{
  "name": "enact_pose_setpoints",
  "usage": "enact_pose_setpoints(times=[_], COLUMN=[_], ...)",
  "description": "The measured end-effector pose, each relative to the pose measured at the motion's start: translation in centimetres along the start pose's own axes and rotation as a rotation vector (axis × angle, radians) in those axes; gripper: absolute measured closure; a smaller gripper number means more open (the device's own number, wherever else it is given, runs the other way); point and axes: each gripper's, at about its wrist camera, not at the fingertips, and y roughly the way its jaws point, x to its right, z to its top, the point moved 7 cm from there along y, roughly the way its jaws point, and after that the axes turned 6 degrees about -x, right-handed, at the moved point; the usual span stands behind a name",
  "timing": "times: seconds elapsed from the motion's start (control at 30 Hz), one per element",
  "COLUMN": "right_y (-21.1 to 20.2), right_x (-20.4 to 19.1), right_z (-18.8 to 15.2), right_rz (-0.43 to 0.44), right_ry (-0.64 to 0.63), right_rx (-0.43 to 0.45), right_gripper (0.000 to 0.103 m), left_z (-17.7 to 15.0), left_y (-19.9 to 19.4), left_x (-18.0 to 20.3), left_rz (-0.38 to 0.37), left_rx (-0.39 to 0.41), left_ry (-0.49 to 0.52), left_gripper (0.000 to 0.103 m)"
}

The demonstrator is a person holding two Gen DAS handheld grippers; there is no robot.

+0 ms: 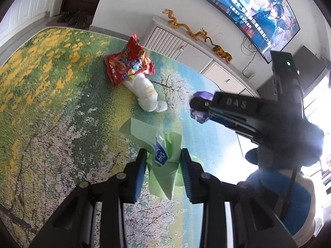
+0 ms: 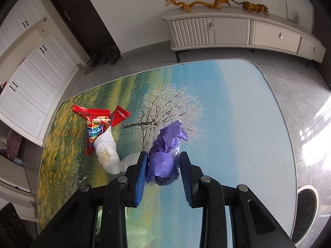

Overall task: Collect trash
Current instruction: 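Lift both wrappers and carry them over the trash bin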

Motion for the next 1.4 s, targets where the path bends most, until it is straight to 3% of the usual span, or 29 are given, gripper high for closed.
enact_pose_setpoints(times=[0.47, 0.87, 1.17, 1.4], right_y=[-5.2, -9.5, -12.7, -16.9], right_x=[2.6, 6.2, 11.4, 19.4], right_z=[-3.2, -6.5, -8.9, -12.0], right_rz=[-0.034, -0.090, -0.139, -0.186], right_ry=[-0.014, -0.003, 0.068, 0.205], right_rx=[0.088, 0.150, 0.193, 0.241], right_gripper=[0.074, 0.074, 0.074, 0.074], left_z=[-0.1, -0.8, -2.5, -5.3], left_y=[-2.6, -3.4, -2.3, 0.3], left_x=[0.6, 4.6, 11.9, 21.2], left_rz=[0.056, 0.053, -0.012, -0.102], left_rx=[0.046, 0.050, 0.001, -0.077], left_ry=[0.003, 0.072, 0.223, 0.402], left_gripper=[0.072, 0.072, 0.072, 0.072])
